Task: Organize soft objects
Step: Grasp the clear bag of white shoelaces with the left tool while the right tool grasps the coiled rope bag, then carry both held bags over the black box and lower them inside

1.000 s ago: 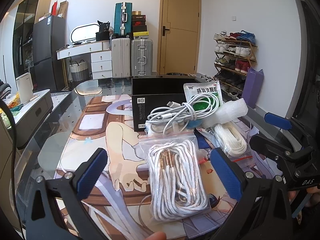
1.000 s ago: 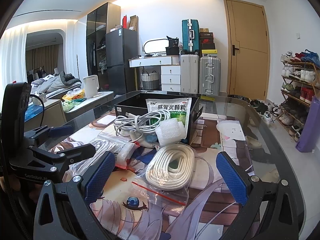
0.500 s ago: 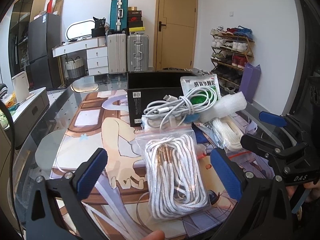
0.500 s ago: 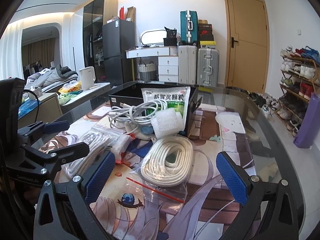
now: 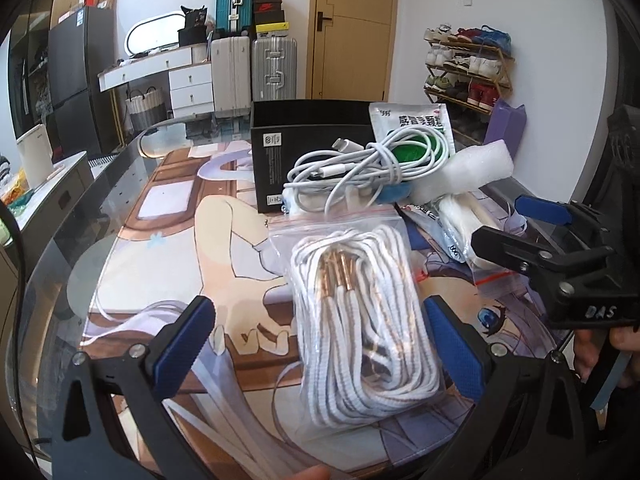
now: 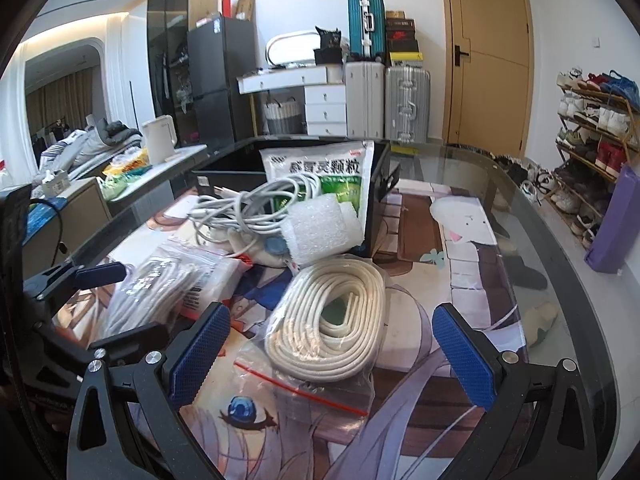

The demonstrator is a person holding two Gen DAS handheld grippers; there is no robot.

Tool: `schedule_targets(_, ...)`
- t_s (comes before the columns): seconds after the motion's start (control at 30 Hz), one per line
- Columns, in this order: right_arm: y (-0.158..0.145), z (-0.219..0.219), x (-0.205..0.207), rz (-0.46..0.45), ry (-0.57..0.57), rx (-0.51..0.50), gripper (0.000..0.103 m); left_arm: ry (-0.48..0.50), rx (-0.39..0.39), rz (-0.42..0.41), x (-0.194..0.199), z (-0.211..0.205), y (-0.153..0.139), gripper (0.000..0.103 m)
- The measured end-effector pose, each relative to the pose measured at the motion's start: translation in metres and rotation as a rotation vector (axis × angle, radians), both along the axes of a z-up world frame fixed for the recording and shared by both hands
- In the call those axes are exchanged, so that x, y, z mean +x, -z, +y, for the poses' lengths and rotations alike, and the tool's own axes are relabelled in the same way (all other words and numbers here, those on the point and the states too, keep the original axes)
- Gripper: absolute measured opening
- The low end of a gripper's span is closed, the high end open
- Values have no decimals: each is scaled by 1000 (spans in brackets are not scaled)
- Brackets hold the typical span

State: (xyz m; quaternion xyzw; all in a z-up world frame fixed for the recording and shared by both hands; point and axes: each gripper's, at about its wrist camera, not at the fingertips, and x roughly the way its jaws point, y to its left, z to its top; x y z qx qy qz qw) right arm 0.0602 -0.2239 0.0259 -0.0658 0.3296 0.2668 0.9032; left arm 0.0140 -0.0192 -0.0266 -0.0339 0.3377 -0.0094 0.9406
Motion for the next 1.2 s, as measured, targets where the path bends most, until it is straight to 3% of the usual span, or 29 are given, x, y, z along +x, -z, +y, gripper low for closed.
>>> schedule_targets(0.1,5,2,10,45,9,8,103,8,-11,4,0,2,0,101)
schedule_targets(0.3,8,7,18,70,5,4,102,47,-37,24,1,2,0,76)
schedule_targets(0.37,9,12,21,82,-1,-4,98,65,-45,33,1,0,1,59)
schedule_targets(0.43,13,16,25,116,-10,-8,81,76,-45,34,2,-3,0,55)
schedule_targets(0.47,14,18,26,130,-16,-8,78,74,-42,29,1,-3,-1,52)
schedule_targets(0.63,14,13,25,135,-26,15,60,65,-60,15,-2,1,-4,49)
schedule_targets(0.8,11,6,17,133,-38,49,50,58,-88,-6,-5,7,-9,48)
schedule_targets(1.2,-4,-15,-20,69,-62,66,45,52,-90,-49,-9,10,-20,48)
